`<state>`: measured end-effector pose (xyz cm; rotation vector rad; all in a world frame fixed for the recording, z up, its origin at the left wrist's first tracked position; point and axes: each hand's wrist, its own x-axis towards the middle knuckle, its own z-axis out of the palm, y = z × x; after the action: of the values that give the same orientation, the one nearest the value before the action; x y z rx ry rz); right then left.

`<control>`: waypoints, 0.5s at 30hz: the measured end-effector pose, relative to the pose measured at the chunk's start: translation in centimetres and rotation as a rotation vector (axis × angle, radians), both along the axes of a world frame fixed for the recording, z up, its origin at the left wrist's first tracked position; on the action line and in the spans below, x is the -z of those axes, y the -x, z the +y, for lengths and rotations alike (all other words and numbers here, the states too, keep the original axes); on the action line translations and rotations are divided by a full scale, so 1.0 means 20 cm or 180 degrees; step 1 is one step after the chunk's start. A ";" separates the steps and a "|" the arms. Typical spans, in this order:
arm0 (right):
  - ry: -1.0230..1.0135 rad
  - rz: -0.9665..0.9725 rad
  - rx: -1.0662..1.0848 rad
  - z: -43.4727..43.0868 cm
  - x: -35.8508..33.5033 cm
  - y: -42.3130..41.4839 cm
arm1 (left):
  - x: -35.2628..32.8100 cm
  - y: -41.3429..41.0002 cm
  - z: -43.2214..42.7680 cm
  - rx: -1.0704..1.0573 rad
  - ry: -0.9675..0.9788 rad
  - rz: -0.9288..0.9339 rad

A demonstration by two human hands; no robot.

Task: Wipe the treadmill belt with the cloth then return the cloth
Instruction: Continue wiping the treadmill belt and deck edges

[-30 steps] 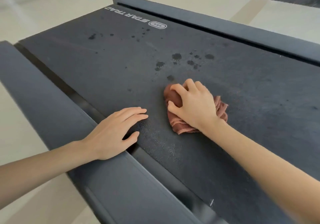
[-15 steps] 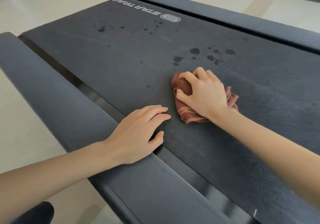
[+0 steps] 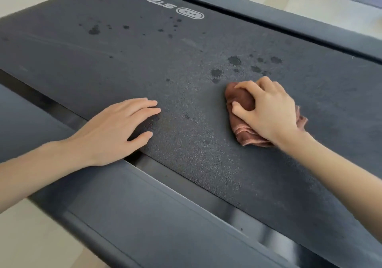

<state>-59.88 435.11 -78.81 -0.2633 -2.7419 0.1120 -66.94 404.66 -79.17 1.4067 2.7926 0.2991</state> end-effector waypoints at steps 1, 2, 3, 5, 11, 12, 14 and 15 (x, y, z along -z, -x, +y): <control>-0.0023 -0.0016 -0.0103 -0.08 0.00 0.02 | 0.00 0.04 -0.01 0.0113 0.0008 0.0007; -0.0033 -0.0024 -0.0258 -0.16 0.00 0.03 | 0.00 0.08 -0.03 0.0224 -0.0003 -0.0011; -0.0025 -0.0022 -0.0439 -0.24 0.00 0.02 | 0.00 0.13 -0.04 0.0344 -0.0019 -0.0033; 0.0008 -0.0032 -0.0863 -0.33 -0.02 -0.05 | 0.00 0.20 -0.05 0.0563 -0.0035 -0.0062; -0.0353 -0.0583 -0.1057 -0.06 -0.08 -0.44 | 0.06 0.33 -0.07 0.1000 -0.0346 -0.0107; -0.0259 -0.0581 -0.0530 -0.02 -0.10 -0.44 | 0.06 0.33 -0.07 0.1029 -0.0410 -0.0135; 0.0099 -0.0374 0.0752 -0.02 -0.10 -0.37 | 0.07 0.33 -0.07 0.1061 -0.0559 -0.0162; 0.0284 -0.0268 0.1274 -0.06 -0.09 -0.30 | 0.07 0.33 -0.06 0.1067 -0.0612 -0.0168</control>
<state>-53.81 433.84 -77.05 -0.8499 -2.7076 0.1161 -73.62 403.37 -80.66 1.8417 2.4825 0.5983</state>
